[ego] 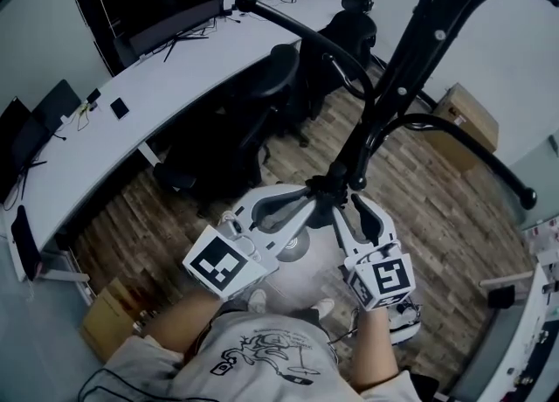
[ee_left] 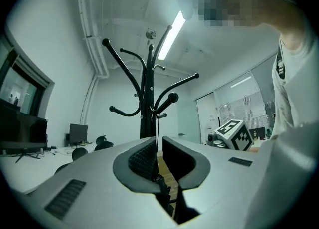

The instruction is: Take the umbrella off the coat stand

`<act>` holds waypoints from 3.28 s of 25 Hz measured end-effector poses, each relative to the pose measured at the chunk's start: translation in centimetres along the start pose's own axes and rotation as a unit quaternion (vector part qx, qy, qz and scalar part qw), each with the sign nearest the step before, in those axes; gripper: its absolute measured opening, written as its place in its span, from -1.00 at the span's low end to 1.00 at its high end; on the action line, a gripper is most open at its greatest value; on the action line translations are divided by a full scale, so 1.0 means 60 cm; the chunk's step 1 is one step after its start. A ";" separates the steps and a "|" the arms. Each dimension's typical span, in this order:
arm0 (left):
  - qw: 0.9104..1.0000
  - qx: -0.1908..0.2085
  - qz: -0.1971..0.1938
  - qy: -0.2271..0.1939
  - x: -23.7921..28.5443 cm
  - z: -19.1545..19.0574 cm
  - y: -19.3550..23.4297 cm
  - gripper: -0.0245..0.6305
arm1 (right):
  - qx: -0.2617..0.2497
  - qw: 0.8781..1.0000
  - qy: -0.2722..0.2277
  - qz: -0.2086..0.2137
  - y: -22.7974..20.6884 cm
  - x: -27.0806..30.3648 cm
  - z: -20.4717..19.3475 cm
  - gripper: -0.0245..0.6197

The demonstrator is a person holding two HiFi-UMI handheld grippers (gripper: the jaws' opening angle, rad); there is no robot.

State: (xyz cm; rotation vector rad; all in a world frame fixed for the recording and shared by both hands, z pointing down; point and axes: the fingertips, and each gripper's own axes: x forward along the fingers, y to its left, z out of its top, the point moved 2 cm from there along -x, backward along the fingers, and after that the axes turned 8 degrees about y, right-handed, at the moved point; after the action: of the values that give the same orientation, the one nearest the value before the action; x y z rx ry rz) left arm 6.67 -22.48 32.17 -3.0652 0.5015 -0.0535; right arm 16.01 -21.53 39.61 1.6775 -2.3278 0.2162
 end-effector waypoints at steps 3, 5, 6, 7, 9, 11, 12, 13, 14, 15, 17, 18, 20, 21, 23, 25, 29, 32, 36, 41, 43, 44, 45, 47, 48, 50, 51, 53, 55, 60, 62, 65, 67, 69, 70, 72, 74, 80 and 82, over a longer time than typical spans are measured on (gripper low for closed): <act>1.000 0.006 -0.005 0.006 0.027 0.002 0.001 -0.79 | 0.001 1.000 -0.001 0.009 -0.015 0.019 0.003 -0.36; 1.000 0.009 -0.009 0.012 0.042 0.003 0.003 -0.76 | 0.003 1.000 -0.001 0.014 -0.021 0.031 0.006 -0.32; 1.000 0.012 -0.011 0.016 0.049 0.003 0.005 -0.74 | 0.003 1.000 -0.001 0.016 -0.024 0.036 0.007 -0.30; 1.000 0.015 -0.014 0.020 0.056 0.004 0.006 -0.71 | 0.002 1.000 -0.001 0.019 -0.026 0.042 0.009 -0.29; 0.999 0.018 -0.019 0.025 0.068 0.006 0.008 -0.68 | 0.000 1.000 -0.002 0.024 -0.030 0.052 0.012 -0.27; 0.999 0.010 -0.025 0.030 0.078 0.007 0.010 -0.67 | -0.002 1.000 -0.002 0.028 -0.032 0.061 0.015 -0.27; 0.999 0.007 -0.028 0.031 0.083 0.008 0.011 -0.67 | -0.003 1.000 -0.002 0.030 -0.033 0.065 0.016 -0.26; 0.999 0.011 -0.032 0.030 0.086 0.010 0.013 -0.67 | -0.004 1.000 -0.002 0.031 -0.034 0.069 0.017 -0.26; 0.999 0.019 -0.036 0.029 0.090 0.013 0.014 -0.67 | -0.005 0.999 -0.001 0.032 -0.034 0.072 0.017 -0.26; 0.998 0.026 -0.040 0.029 0.092 0.015 0.015 -0.66 | -0.005 0.999 -0.001 0.033 -0.035 0.075 0.017 -0.26; 0.998 0.032 -0.047 0.033 0.097 0.018 0.015 -0.66 | -0.006 0.999 -0.001 0.033 -0.037 0.080 0.018 -0.26; 0.998 0.031 -0.050 0.034 0.100 0.018 0.015 -0.65 | -0.006 0.999 -0.001 0.032 -0.037 0.081 0.019 -0.27; 0.998 0.027 -0.054 0.036 0.106 0.017 0.013 -0.65 | -0.005 0.999 -0.003 0.032 -0.038 0.084 0.021 -0.30; 0.997 0.025 -0.056 0.037 0.109 0.017 0.013 -0.65 | -0.005 0.999 -0.003 0.033 -0.037 0.085 0.021 -0.31; 0.997 0.023 -0.058 0.037 0.115 0.019 0.011 -0.64 | -0.007 0.999 -0.002 0.034 -0.037 0.088 0.020 -0.32; 0.997 0.032 -0.063 0.039 0.122 0.022 0.009 -0.63 | -0.008 0.999 -0.001 0.036 -0.036 0.091 0.020 -0.32; 0.997 0.034 -0.066 0.036 0.131 0.028 0.007 -0.63 | -0.007 0.999 0.002 0.041 -0.033 0.095 0.018 -0.39; 0.996 0.035 -0.069 0.035 0.133 0.027 0.007 -0.63 | 0.002 0.999 0.000 0.047 -0.033 0.093 0.019 -0.43; 0.996 0.038 -0.073 0.035 0.129 0.027 0.005 -0.63 | -0.006 0.999 0.005 0.044 -0.030 0.088 0.020 -0.44; 0.995 0.044 -0.081 0.030 0.124 0.037 -0.007 -0.63 | -0.009 0.999 0.004 0.043 -0.021 0.078 0.023 -0.44; 0.995 0.046 -0.086 0.033 0.122 0.041 -0.013 -0.63 | -0.013 0.999 0.002 0.041 -0.018 0.072 0.027 -0.44; 0.995 0.047 -0.086 0.032 0.120 0.043 -0.014 -0.63 | -0.016 0.999 0.000 0.039 -0.017 0.070 0.030 -0.44; 0.995 0.047 -0.086 0.030 0.118 0.045 -0.015 -0.64 | -0.018 0.999 -0.001 0.038 -0.017 0.067 0.034 -0.44; 0.995 0.046 -0.086 0.025 0.115 0.049 -0.015 -0.64 | -0.020 0.999 -0.005 0.035 -0.017 0.061 0.040 -0.44; 0.995 0.045 -0.086 0.023 0.114 0.051 -0.015 -0.64 | -0.022 0.999 -0.007 0.034 -0.017 0.059 0.043 -0.44; 0.995 0.043 -0.087 0.018 0.111 0.055 -0.017 -0.65 | -0.027 0.999 -0.011 0.034 -0.015 0.054 0.048 -0.44; 0.995 0.043 -0.088 0.016 0.110 0.056 -0.018 -0.65 | -0.029 0.999 -0.012 0.035 -0.014 0.052 0.051 -0.44; 0.995 0.042 -0.090 0.012 0.106 0.060 -0.021 -0.66 | -0.031 0.999 -0.015 0.034 -0.011 0.047 0.055 -0.44; 0.995 0.039 -0.094 0.008 0.103 0.063 -0.026 -0.66 | -0.031 0.999 -0.016 0.034 -0.008 0.041 0.057 -0.44; 0.994 0.036 -0.103 0.000 0.092 0.065 -0.038 -0.68 | -0.033 0.999 -0.018 0.034 -0.001 0.029 0.059 -0.44; 0.993 0.048 -0.107 0.008 0.086 0.053 -0.042 -0.69 | -0.031 0.999 -0.021 0.032 0.001 0.023 0.059 -0.44; 0.991 0.071 -0.115 0.025 0.076 0.027 -0.044 -0.68 | -0.033 0.999 -0.024 0.032 0.004 0.014 0.062 -0.44; 0.989 0.080 -0.119 0.029 0.071 0.017 -0.045 -0.68 | -0.034 0.999 -0.026 0.033 0.007 0.008 0.063 -0.44; 0.990 0.076 -0.122 0.015 0.068 0.027 -0.043 -0.63 | -0.033 0.999 -0.028 0.032 0.009 0.005 0.062 -0.44; 0.990 0.068 -0.122 0.001 0.068 0.042 -0.042 -0.60 | -0.034 0.999 -0.028 0.032 0.010 0.004 0.062 -0.44; 0.991 0.051 -0.123 -0.019 0.069 0.073 -0.038 -0.55 | -0.035 0.998 -0.029 0.032 0.013 0.002 0.062 -0.44; 0.991 0.034 -0.125 -0.015 0.070 0.077 -0.033 -0.51 | -0.035 0.998 -0.031 0.033 0.016 -0.001 0.063 -0.44; 0.991 0.028 -0.128 0.006 0.074 0.069 -0.034 -0.43 | -0.038 0.998 -0.033 0.036 0.024 -0.010 0.066 -0.44; 0.992 0.013 -0.122 0.021 0.075 0.068 -0.034 -0.38 | -0.041 0.998 -0.034 0.035 0.026 -0.013 0.069 -0.44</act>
State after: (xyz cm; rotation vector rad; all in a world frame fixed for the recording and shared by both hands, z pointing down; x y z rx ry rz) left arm 11.75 -21.85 28.32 -3.0858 0.1222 -0.1295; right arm 14.25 -21.45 35.49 1.5904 -2.4133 0.0776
